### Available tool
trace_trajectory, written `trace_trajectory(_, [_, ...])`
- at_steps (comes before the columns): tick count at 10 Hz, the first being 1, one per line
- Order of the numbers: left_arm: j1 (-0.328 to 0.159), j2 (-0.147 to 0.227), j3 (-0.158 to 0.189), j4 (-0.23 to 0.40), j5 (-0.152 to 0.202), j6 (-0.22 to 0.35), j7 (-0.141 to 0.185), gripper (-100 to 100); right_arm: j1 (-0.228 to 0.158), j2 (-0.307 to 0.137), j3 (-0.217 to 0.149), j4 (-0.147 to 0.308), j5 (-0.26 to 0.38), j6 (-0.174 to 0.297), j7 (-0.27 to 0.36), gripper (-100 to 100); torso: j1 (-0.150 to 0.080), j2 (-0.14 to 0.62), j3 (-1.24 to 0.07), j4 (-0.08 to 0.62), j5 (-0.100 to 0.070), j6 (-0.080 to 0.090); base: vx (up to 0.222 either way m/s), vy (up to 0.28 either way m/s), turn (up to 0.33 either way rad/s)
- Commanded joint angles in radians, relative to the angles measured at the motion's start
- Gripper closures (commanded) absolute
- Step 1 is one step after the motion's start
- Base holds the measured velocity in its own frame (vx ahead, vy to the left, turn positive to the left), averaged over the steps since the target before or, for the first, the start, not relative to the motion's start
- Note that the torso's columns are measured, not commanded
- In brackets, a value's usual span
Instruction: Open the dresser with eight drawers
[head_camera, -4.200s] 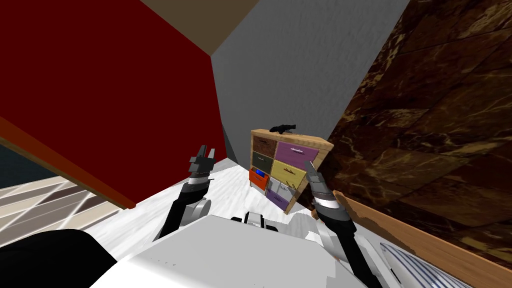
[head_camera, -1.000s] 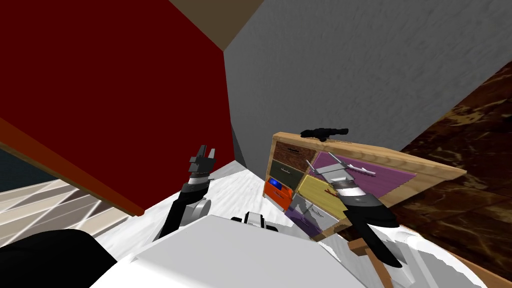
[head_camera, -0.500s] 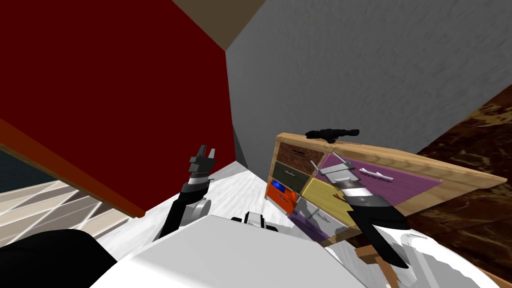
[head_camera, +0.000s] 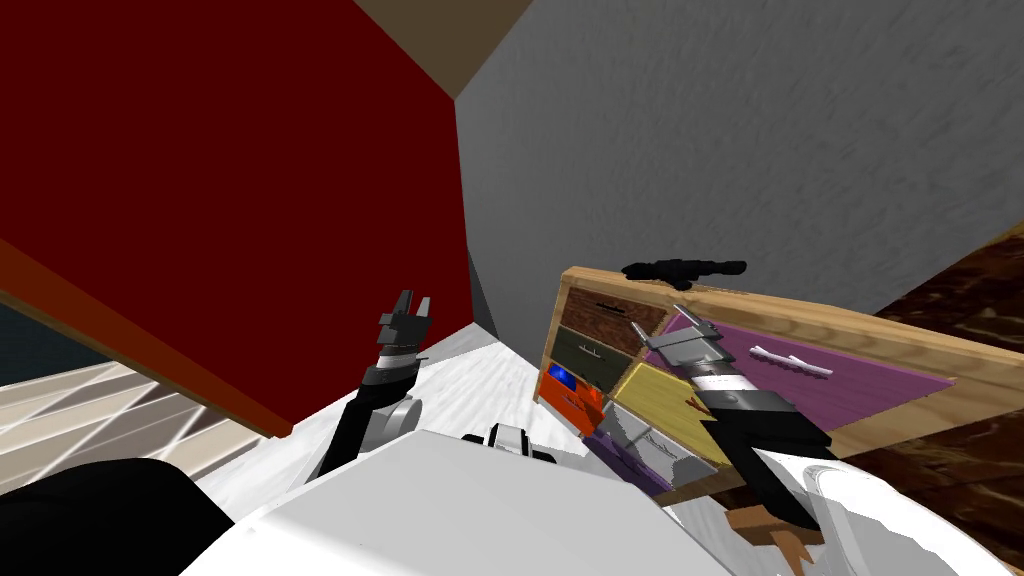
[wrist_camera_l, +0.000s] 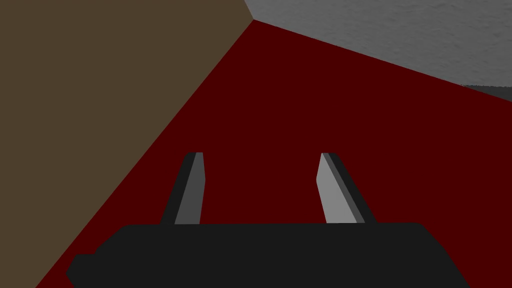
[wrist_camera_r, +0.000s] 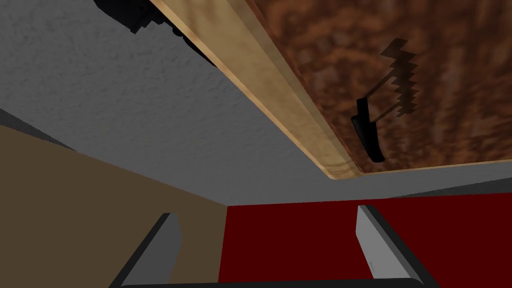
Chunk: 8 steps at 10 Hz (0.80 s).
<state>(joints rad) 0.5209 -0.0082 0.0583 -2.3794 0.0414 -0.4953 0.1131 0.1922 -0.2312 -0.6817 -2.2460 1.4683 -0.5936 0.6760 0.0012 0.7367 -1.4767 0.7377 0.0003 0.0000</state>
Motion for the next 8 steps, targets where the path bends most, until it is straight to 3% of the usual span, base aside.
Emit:
trace_trajectory(1, [0.000,0.000,0.000,0.000,0.000,0.000,0.000,0,-0.021,0.013,-0.044,0.006,0.076,-0.002,0.041,-100,-0.001,0.001,0.000,0.000,0.000,0.000,0.054,0.078,0.028])
trace_trajectory(2, [0.000,0.000,0.000,0.000,0.000,0.000,0.000,0,-0.021,0.013,-0.044,0.006,0.104,-0.002,0.041,-100,-0.001,0.001,0.000,0.000,0.000,0.000,0.043,0.068,0.012])
trace_trajectory(3, [0.000,0.000,0.000,0.000,0.000,0.000,0.000,0,-0.034,0.024,-0.072,0.010,0.137,-0.002,0.064,-100,-0.002,0.002,0.001,0.000,0.000,0.000,0.049,0.084,0.022])
trace_trajectory(4, [0.000,0.000,0.000,0.000,0.000,0.000,0.000,0,-0.034,0.024,-0.072,0.010,0.162,-0.002,0.064,-100,-0.001,0.002,0.001,0.000,0.000,0.000,0.043,0.074,0.011])
trace_trajectory(7, [0.000,0.000,0.000,0.000,0.000,0.000,0.000,0,-0.058,0.048,-0.125,0.017,0.248,-0.002,0.108,-100,-0.002,0.002,0.001,0.000,-0.001,0.000,0.048,0.064,0.023])
trace_trajectory(8, [0.000,0.000,0.000,0.000,0.000,0.000,0.000,0,-0.058,0.048,-0.125,0.017,0.270,-0.002,0.108,-100,-0.002,0.001,0.000,0.000,-0.001,0.000,0.047,0.061,0.010])
